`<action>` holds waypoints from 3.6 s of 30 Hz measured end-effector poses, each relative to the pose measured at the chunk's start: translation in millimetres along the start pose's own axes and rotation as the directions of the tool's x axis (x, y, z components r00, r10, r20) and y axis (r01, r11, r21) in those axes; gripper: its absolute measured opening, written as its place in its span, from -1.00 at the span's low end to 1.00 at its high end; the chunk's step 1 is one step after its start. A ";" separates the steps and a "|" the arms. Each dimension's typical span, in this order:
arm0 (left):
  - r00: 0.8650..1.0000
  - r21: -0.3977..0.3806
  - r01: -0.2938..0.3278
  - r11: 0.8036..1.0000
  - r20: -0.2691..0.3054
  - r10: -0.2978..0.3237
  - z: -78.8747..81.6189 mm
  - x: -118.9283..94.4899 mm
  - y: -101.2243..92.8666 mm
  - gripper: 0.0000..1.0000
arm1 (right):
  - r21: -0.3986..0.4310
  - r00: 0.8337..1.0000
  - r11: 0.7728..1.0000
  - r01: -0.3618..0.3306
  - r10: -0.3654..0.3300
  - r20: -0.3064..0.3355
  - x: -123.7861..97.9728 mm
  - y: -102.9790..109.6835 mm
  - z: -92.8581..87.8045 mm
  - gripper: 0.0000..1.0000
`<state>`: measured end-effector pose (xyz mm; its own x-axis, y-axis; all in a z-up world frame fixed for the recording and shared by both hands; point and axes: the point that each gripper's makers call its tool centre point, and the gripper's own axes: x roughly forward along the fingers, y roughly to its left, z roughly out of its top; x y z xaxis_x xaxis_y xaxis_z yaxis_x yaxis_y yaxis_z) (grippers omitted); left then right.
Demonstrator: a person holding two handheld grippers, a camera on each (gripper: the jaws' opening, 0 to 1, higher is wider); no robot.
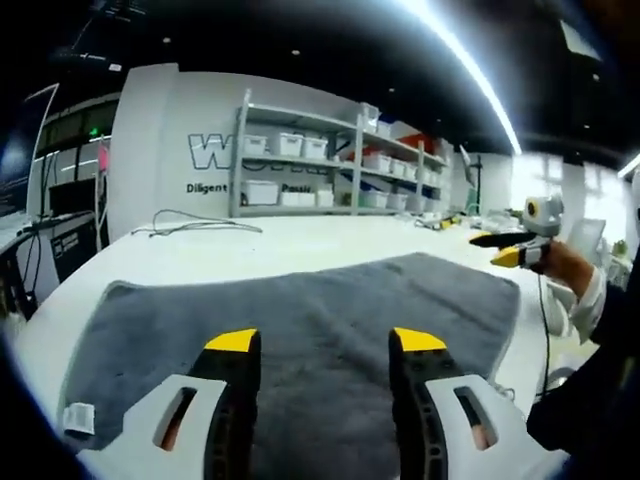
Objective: Open the folded towel by lifting each exposed corner and separating the folded layers until the towel lies flat within the target outline without major curled edges
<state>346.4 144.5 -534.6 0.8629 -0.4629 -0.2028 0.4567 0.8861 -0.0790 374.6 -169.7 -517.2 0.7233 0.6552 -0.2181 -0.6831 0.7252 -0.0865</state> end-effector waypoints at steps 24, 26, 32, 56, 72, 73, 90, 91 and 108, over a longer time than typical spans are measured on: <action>1.000 0.044 -0.017 0.999 0.019 0.016 7.9 -49.6 7.8 0.93 | 0.022 0.992 0.992 0.127 -0.128 0.023 -72.4 8.0 -12.2 0.99; 1.000 0.055 -0.011 0.998 0.017 0.010 8.7 -56.9 7.7 0.98 | 0.020 0.991 0.991 0.130 -0.131 0.010 -74.6 8.9 -14.5 0.99; 1.000 0.057 -0.023 0.998 0.009 0.023 11.7 -74.0 10.5 0.99 | 0.076 0.988 0.987 0.145 -0.148 0.034 -86.3 10.7 -10.8 0.99; 1.000 0.092 -0.014 0.996 -0.025 0.016 26.9 -99.8 -3.3 0.95 | 0.018 0.985 0.985 0.173 -0.173 0.021 -113.0 26.1 5.0 0.99; 0.998 0.137 -0.048 0.989 -0.032 0.053 34.4 -107.3 -0.7 0.94 | 0.015 0.979 0.979 0.203 -0.203 0.013 -139.1 19.9 14.5 0.99; 0.998 0.145 -0.048 0.988 -0.033 0.053 34.4 -107.0 -2.5 0.94 | 0.009 0.980 0.980 0.200 -0.200 0.006 -140.1 20.1 13.1 0.99; 0.997 0.134 -0.057 0.989 -0.036 0.062 29.4 -119.6 -3.5 0.92 | -0.052 0.974 0.972 0.228 -0.228 0.009 -152.0 15.3 26.9 0.99; 0.997 0.134 -0.058 0.989 -0.036 0.064 29.3 -120.5 -2.8 0.92 | -0.056 0.975 0.973 0.224 -0.224 0.009 -151.7 16.6 27.1 0.99; 0.996 0.123 -0.076 0.989 -0.026 0.080 33.1 -131.4 1.4 0.97 | -0.064 0.975 0.975 0.214 -0.217 -0.043 -153.3 20.3 15.8 0.99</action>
<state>240.8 205.7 -475.7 0.8909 -0.3896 -0.2336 0.4126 0.9091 0.0572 251.5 -252.1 -470.1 0.8495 0.4723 -0.2353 -0.5171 0.8337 -0.1938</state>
